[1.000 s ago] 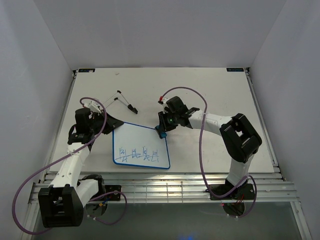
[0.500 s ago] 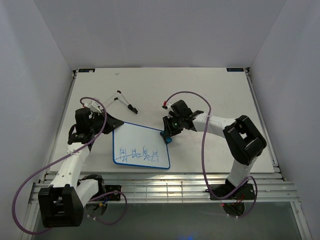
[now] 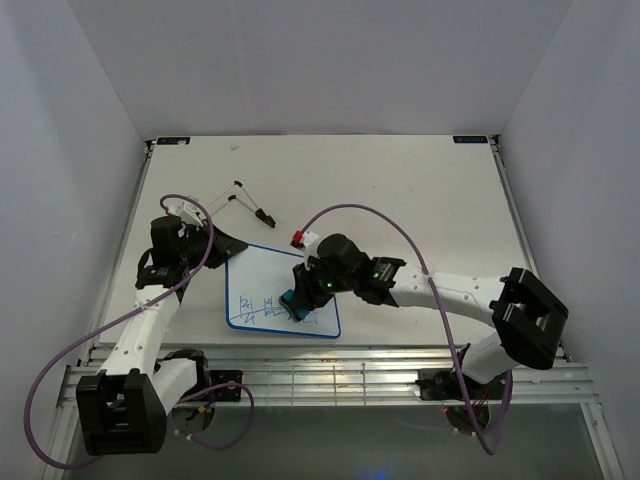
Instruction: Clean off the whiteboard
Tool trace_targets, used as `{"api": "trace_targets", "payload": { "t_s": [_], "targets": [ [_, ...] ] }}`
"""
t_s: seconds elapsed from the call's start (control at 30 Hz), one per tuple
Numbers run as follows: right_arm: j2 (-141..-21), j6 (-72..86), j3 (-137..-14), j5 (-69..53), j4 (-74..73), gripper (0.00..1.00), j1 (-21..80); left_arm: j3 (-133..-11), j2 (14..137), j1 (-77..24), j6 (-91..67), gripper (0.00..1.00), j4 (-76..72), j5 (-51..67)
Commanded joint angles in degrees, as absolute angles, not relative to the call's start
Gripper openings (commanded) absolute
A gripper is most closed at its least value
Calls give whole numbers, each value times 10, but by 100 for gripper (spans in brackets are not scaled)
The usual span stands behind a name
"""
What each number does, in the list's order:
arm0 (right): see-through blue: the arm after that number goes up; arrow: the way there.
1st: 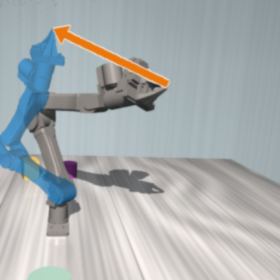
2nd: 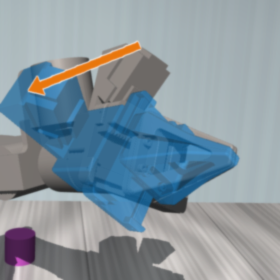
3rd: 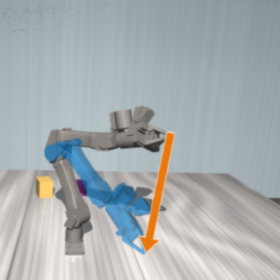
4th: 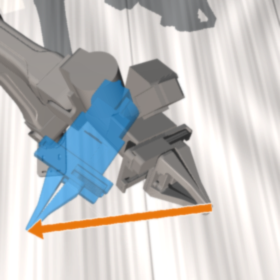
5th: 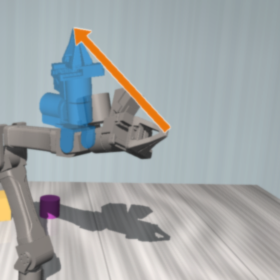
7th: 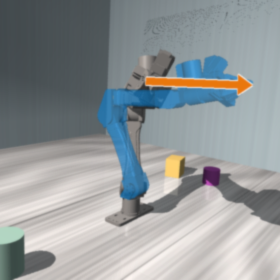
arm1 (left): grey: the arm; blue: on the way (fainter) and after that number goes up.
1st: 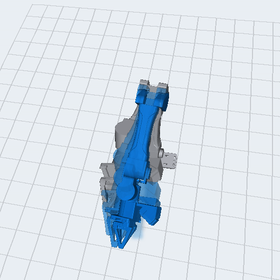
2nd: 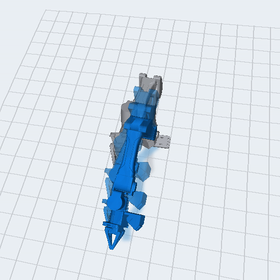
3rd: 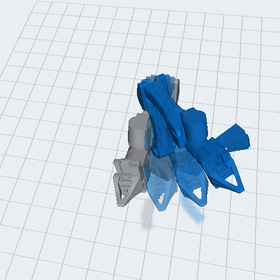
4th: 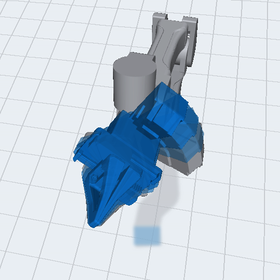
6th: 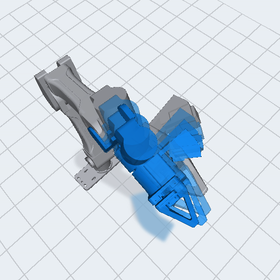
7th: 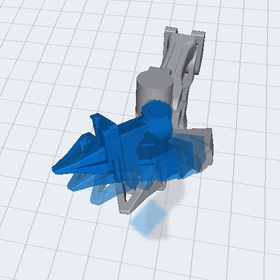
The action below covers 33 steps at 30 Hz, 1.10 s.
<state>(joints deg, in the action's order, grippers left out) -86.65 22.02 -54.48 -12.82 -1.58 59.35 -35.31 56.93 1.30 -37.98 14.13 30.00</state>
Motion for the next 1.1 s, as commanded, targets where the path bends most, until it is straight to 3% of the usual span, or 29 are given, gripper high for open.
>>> {"api": "trace_targets", "payload": {
  "t_s": [0.0, 0.5, 1.07],
  "targets": [
    [-838, 298, -548, -34, 69, 8, 645, -352, 566, 9, -343, 0, 175, 223],
    [-915, 281, -666, 61, 11, 8, 721, -351, 558, 9, -352, 0, 181, 203],
    [-831, 293, -349, 40, 6, 8, 605, -356, 554, 9, -340, 0, 192, 192]
  ]
}}
